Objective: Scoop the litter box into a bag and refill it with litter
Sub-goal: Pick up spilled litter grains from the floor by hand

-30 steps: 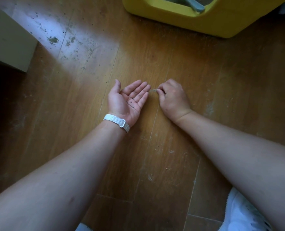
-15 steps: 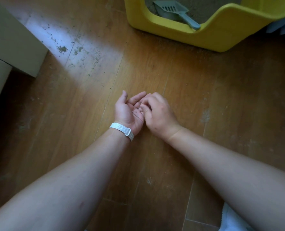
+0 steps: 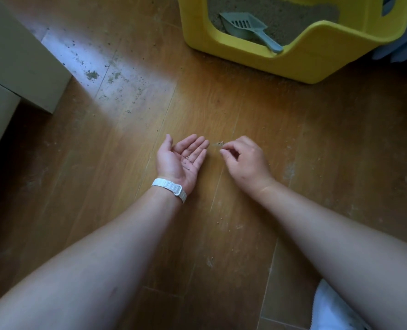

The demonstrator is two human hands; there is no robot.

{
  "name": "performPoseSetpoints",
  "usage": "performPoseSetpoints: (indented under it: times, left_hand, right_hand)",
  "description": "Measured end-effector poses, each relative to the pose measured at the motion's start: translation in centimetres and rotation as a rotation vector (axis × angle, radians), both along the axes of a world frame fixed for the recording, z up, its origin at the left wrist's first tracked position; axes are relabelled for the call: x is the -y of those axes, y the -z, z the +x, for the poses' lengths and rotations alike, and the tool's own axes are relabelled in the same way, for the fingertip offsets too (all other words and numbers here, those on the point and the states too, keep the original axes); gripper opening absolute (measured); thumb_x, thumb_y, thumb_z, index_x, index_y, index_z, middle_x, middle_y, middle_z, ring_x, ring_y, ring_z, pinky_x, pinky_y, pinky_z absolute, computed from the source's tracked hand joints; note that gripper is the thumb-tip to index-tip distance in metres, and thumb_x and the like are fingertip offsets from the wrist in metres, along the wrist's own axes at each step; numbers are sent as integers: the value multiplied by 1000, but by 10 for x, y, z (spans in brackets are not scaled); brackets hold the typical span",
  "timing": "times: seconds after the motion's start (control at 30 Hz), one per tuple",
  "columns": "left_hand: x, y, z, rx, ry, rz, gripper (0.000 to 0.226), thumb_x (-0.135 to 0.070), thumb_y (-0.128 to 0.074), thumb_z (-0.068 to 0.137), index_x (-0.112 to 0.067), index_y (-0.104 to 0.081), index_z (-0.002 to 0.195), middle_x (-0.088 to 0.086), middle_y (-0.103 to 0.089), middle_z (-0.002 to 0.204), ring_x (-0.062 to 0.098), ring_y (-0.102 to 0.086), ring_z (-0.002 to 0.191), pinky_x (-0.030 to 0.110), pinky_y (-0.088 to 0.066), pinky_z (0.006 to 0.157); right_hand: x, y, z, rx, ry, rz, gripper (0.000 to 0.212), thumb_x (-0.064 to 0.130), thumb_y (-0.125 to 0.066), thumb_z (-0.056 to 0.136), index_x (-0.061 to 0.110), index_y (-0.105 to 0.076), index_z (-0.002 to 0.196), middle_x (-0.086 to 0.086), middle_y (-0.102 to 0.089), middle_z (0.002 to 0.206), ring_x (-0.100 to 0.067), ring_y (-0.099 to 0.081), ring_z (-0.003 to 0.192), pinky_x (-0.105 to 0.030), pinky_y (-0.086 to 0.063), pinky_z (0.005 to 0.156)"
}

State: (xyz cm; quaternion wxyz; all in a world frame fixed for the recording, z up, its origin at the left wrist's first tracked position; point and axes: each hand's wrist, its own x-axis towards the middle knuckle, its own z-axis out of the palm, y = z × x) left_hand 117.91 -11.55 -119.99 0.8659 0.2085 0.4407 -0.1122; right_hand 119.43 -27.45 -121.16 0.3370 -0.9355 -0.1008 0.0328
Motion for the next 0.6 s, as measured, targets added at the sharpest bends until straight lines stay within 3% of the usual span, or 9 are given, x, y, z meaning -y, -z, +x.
performPoseSetpoints:
  times: [0.13, 0.6]
  left_hand:
    - [5, 0, 0, -4, 11, 2, 63, -49, -34, 100, 6, -63, 111, 22, -71, 102, 32, -70, 98, 37, -55, 85]
    - [13, 5, 4, 0, 57, -2, 62, -48, -35, 99, 6, -63, 110, 23, -70, 106, 33, -70, 99, 37, -55, 88]
  right_hand:
    - [19, 13, 9, -104, 58, -114, 19, 22, -69, 88, 8, -73, 98, -6, -61, 91, -11, -50, 80, -26, -45, 74]
    - [14, 24, 19, -57, -38, -187, 10, 15, -65, 88, 7, -71, 87, -8, -63, 87, -27, -59, 85, -22, -34, 74]
